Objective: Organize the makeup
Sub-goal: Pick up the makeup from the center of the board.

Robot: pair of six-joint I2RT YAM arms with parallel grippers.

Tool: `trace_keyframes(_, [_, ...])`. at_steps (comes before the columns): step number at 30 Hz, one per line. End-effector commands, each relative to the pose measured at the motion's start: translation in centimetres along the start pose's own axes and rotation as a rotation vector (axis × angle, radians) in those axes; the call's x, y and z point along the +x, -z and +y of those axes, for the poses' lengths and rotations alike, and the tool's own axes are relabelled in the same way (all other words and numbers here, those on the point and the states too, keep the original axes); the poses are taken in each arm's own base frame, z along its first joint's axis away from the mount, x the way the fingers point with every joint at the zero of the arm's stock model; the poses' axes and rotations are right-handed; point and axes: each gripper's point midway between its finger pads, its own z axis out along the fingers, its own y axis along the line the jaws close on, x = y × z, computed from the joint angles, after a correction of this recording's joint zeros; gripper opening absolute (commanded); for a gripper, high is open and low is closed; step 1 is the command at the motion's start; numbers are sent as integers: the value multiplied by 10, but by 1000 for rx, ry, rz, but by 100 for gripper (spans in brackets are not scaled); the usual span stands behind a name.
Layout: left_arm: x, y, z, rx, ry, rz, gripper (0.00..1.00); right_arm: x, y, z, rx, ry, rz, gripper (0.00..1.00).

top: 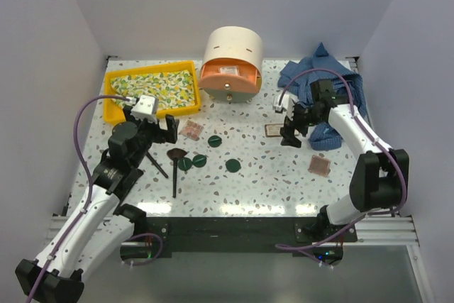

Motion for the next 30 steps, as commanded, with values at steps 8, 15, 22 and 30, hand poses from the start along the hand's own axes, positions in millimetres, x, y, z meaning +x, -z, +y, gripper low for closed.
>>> trace_keyframes(8, [-9, 2, 11, -51, -17, -41, 100, 12, -11, -60, 1, 208, 123, 99])
trace_keyframes(15, [-10, 3, 14, -68, -16, -45, 100, 19, -26, -80, 0, 209, 139, 99])
trace_keyframes(22, [-8, 2, 16, -78, -17, -39, 100, 20, -40, -98, 3, 228, 159, 99])
trace_keyframes(30, [-9, 4, 18, -88, -19, -45, 100, 33, -59, -89, -78, 264, 196, 98])
